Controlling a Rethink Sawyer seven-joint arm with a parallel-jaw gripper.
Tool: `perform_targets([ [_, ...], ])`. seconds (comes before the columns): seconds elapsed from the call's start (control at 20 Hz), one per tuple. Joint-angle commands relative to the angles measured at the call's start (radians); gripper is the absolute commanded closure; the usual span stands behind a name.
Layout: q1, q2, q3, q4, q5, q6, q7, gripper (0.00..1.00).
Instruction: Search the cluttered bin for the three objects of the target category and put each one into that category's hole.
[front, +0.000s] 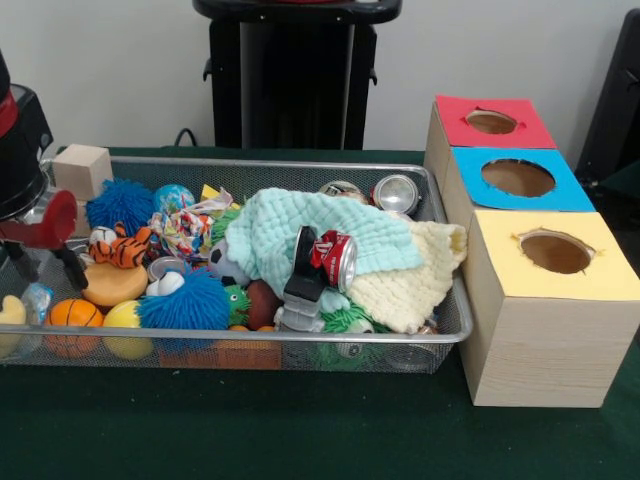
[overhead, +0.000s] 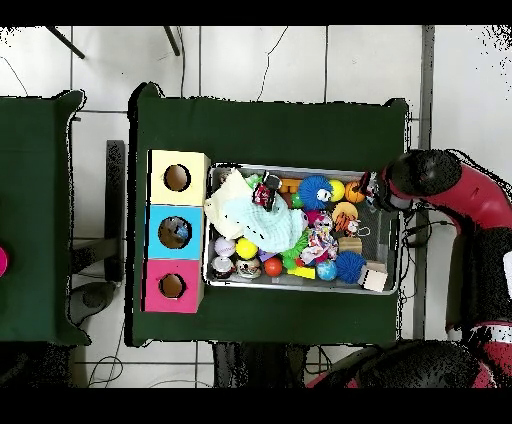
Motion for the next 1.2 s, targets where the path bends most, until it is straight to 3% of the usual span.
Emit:
perform_targets([
  [0.05, -0.033, 0.048, 0.071, 0.054, -0.012, -0.01, -0.149, 0.0],
  [0.55, -0.041, 0.097, 0.072, -0.003, -0.03, -0.023, -0.153, 0.0],
  [0.9, -0.038, 0.222, 0.083, -0.094, -0.055, -0.111, -0.152, 0.0],
  [1.2, -0.031, 0.227, 0.077, -0.094, -0.052, -0.114, -0.122, 0.0],
])
